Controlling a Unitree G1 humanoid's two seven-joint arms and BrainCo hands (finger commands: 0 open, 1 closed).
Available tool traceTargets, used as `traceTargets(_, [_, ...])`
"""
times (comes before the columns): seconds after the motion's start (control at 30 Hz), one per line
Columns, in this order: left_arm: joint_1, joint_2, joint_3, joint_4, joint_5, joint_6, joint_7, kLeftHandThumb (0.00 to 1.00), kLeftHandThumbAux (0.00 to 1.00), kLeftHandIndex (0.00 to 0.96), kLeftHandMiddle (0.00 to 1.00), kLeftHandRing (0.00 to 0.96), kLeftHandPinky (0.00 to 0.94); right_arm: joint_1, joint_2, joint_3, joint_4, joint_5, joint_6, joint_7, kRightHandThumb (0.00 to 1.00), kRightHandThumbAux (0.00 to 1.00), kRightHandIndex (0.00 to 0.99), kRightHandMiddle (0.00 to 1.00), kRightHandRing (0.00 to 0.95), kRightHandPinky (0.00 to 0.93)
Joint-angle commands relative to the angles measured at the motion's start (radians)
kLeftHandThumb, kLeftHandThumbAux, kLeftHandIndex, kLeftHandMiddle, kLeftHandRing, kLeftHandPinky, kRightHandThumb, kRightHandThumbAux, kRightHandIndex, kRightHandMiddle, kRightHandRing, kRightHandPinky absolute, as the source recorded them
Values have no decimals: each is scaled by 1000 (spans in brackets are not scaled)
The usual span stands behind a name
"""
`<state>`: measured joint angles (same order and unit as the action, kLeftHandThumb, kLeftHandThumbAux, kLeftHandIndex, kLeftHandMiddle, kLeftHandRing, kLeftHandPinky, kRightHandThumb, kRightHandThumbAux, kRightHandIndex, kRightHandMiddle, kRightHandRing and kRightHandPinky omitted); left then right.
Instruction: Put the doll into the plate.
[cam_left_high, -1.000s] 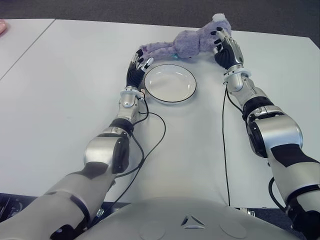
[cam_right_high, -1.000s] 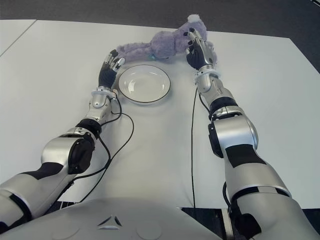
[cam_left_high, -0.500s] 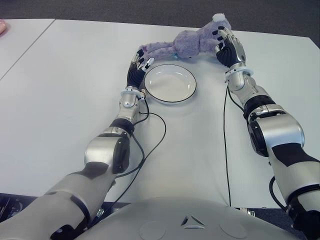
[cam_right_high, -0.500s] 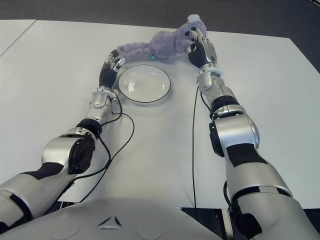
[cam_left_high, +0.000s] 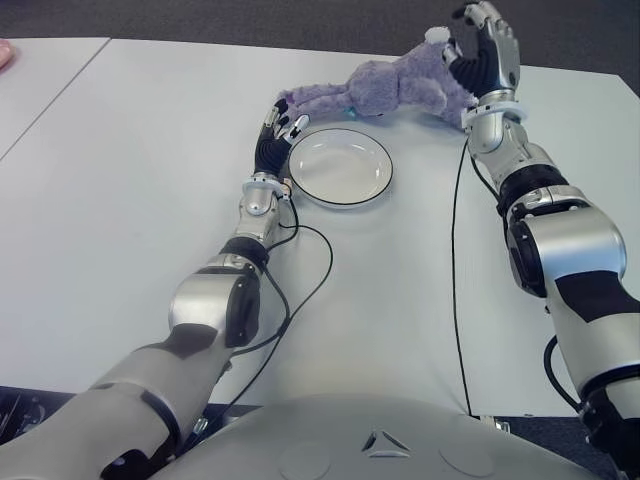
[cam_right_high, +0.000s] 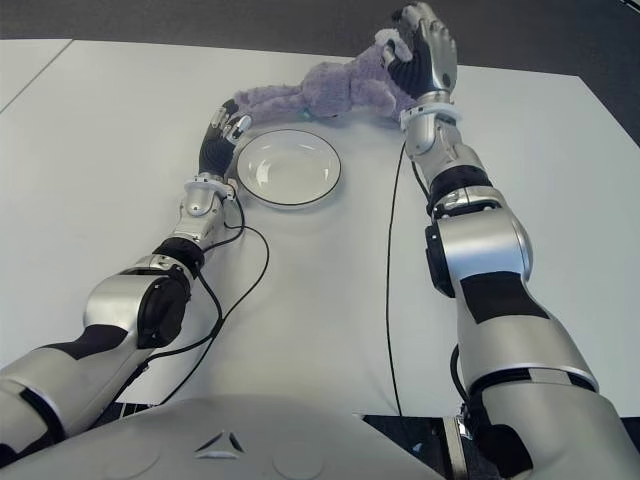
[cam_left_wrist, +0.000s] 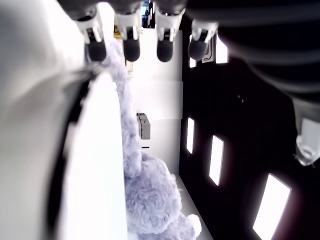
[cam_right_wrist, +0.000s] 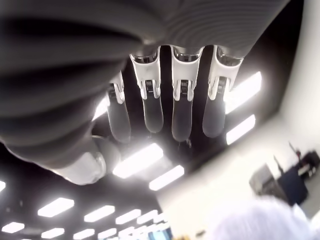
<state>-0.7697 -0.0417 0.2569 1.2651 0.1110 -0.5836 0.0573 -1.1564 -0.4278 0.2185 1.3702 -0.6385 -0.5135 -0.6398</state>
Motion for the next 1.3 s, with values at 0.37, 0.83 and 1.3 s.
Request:
traceTargets(0.37, [159,-47,6,121,-1,308,12,0,441,0,0,0,0,-23,18,34,21,-29,126,32,545,600,202,101,114,151])
traceTargets(0.83, [158,-55,5,121,0,305,23,0,433,0,0,0,0,25,37,79,29,-51,143,112,468,615,188,96,138,242])
traceTargets(1.3, [169,-51,2,120,5,282,26,0,431,0,0,0,0,91,69,69,32,-28,164,213,431,619,166,47,84,172])
